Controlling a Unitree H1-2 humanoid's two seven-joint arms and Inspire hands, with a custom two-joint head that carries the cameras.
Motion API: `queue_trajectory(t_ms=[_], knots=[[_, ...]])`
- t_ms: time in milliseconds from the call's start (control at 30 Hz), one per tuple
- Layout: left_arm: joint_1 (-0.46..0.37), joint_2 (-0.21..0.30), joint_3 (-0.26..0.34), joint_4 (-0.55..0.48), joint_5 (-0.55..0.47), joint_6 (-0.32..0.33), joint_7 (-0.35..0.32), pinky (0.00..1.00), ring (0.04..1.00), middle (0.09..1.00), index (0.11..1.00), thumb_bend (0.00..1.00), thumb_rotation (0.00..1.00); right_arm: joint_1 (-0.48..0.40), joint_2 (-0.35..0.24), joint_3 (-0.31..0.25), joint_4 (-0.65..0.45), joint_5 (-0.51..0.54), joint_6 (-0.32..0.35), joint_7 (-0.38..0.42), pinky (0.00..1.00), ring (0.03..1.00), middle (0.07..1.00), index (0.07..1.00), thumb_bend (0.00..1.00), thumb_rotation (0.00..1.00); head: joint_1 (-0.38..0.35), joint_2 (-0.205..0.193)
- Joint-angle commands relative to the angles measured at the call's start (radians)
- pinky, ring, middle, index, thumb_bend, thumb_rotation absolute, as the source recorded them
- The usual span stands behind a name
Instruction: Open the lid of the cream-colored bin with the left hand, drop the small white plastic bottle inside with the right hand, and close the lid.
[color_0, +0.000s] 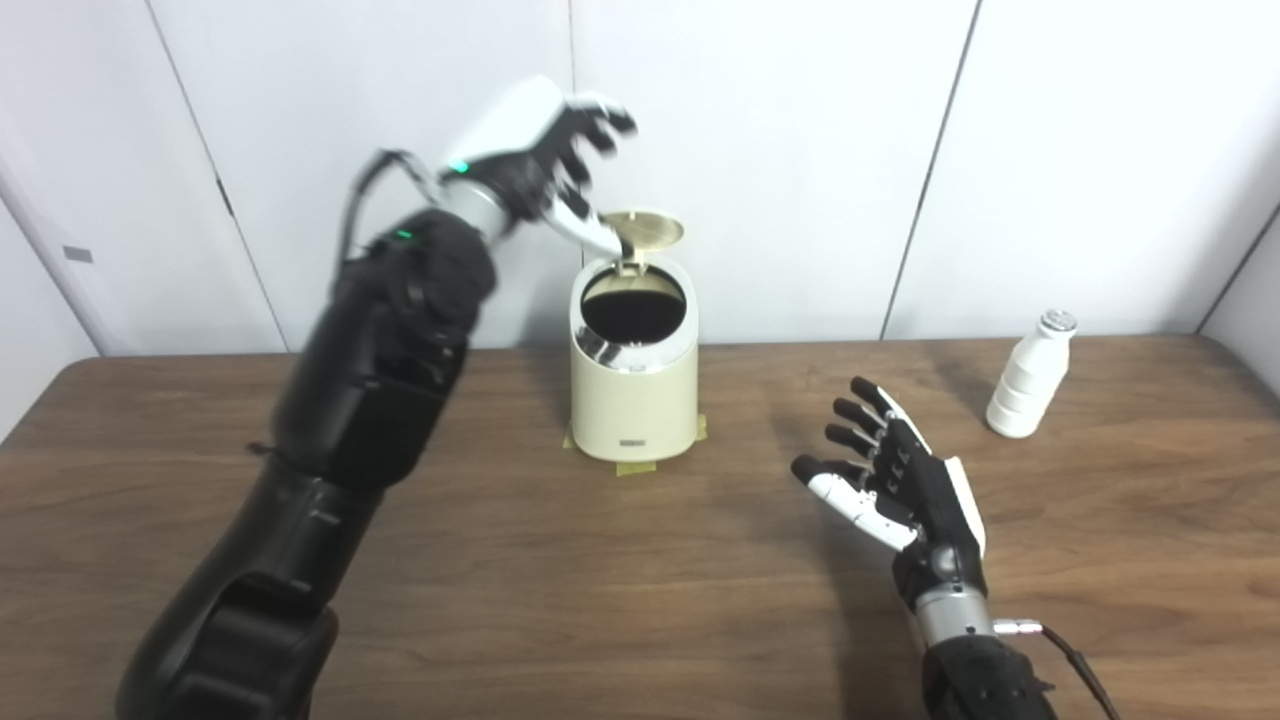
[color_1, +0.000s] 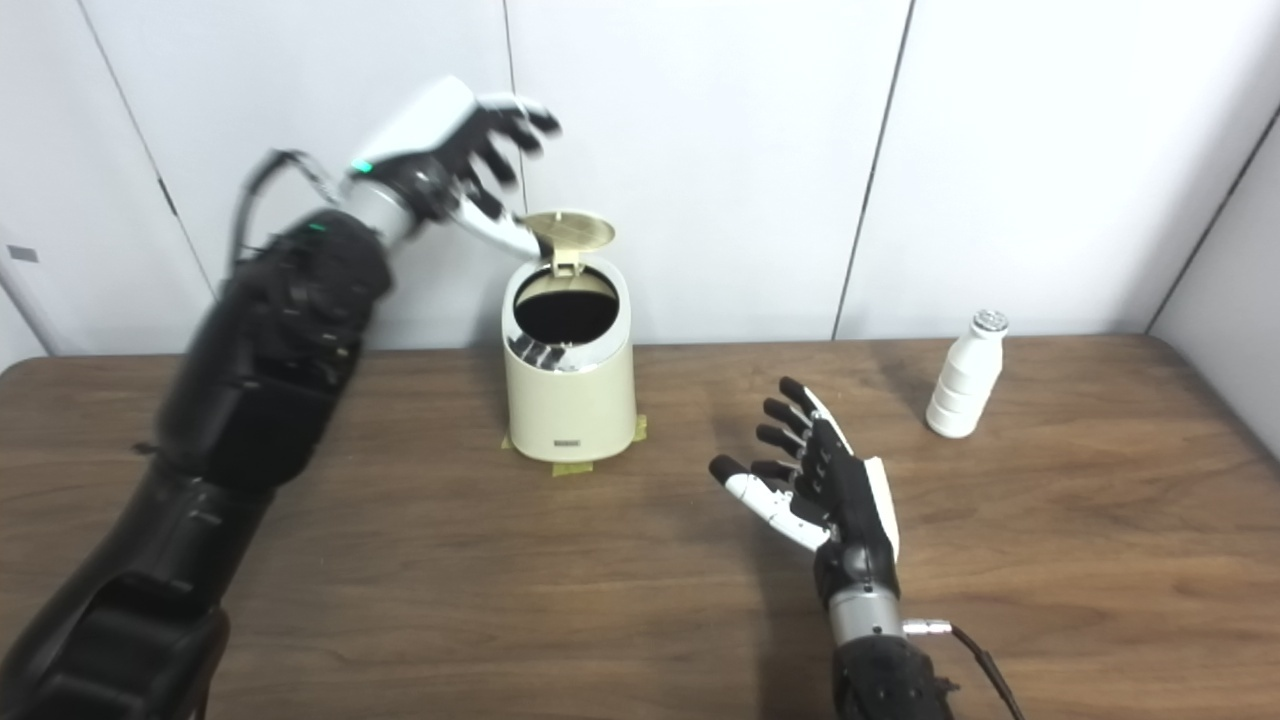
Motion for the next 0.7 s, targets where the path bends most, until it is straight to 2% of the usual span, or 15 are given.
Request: queue_trajectory(t_ms=[0,100,233,333,433,467,533,667], knots=[[0.009,0.004,0.056,-0.057,-0.055,-0.039,0.067,0.57,0.723,0.765,0.833,0.74,0.0,-0.03,-0.009,-0.001,-0.039,-0.006,-0.017,-0.001,0.65,0.791,0.84,0.872,0.62,0.31,-0.001,0.0],[0.073,0.004,0.112,-0.123,-0.097,-0.02,0.096,0.61,0.745,0.781,0.872,0.68,0.02,-0.028,-0.012,-0.009,-0.042,0.001,-0.016,-0.002,0.66,0.793,0.845,0.877,0.62,0.33,0.0,0.001],[0.164,-0.01,0.173,-0.193,-0.146,0.015,0.125,0.58,0.719,0.787,0.866,0.62,0.05,-0.03,-0.019,-0.03,-0.032,0.022,-0.032,-0.001,0.67,0.798,0.849,0.874,0.63,0.31,0.007,0.001],[0.239,-0.024,0.2,-0.208,-0.182,-0.002,0.163,0.63,0.74,0.779,0.874,0.56,0.12,-0.029,-0.024,-0.045,-0.025,0.041,-0.046,0.002,0.67,0.799,0.848,0.868,0.62,0.28,0.007,0.001],[0.318,-0.05,0.229,-0.212,-0.256,-0.052,0.201,0.7,0.775,0.799,0.886,0.57,0.15,-0.024,-0.027,-0.061,-0.027,0.092,-0.06,0.019,0.7,0.82,0.861,0.872,0.62,0.26,0.003,0.0],[0.349,-0.054,0.232,-0.213,-0.272,-0.078,0.214,0.72,0.783,0.803,0.892,0.57,0.18,-0.023,-0.028,-0.067,-0.031,0.112,-0.062,0.025,0.71,0.829,0.867,0.877,0.62,0.25,-0.002,-0.001],[0.409,-0.058,0.235,-0.219,-0.297,-0.119,0.235,0.75,0.787,0.812,0.897,0.55,0.3,-0.019,-0.033,-0.074,-0.036,0.131,-0.062,0.03,0.71,0.837,0.875,0.88,0.63,0.23,-0.012,-0.007],[0.518,-0.071,0.265,-0.266,-0.399,-0.128,0.231,0.76,0.795,0.841,0.925,0.56,0.52,-0.011,-0.057,-0.086,-0.044,0.11,-0.058,0.015,0.7,0.83,0.873,0.873,0.67,0.25,-0.026,-0.012]])
